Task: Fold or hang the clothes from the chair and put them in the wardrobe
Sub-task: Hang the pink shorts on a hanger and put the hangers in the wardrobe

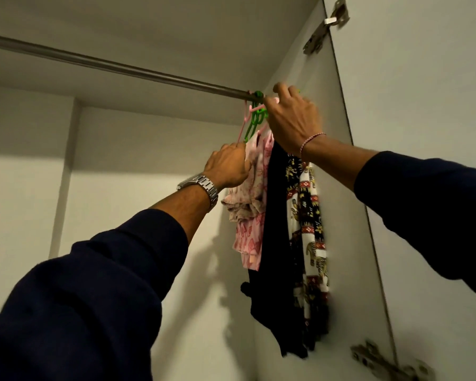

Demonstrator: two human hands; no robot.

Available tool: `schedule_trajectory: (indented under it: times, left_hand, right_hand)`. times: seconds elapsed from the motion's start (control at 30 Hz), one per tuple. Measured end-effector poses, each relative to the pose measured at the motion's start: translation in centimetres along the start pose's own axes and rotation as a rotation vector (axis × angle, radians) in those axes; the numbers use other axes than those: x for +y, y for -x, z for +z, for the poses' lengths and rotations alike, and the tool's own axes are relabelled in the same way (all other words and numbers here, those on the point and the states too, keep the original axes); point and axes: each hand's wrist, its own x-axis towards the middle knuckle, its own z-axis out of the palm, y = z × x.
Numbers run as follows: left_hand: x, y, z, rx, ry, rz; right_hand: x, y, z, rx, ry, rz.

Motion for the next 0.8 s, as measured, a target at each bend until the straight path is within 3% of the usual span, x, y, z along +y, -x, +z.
schedule_trajectory:
  times: [0.23, 0.4, 0.67, 0.8]
  left_hand:
    - [6.5, 7.9, -3.4, -0.054, 0.009, -0.054]
    - [11.2, 14.5, -5.2, -0.102, 0.131, -0.098]
    - [18.0, 24.0, -7.9, -0.226, 0.235, -0.026]
    - [22.0, 28.9, -9.3, -0.309, 0.266, 0.049]
  right_hand:
    - [1.4, 8.0, -6.4, -0.249, -0.149, -0.125]
    - [1.8, 14.6, -12.0, -0.558, -0.326, -0.180]
    - [4.8, 24.1, -22.8, -0.886, -0.407, -0.167]
    - [6.0, 28.2, -28.8, -0.971, -0.395, -0.117]
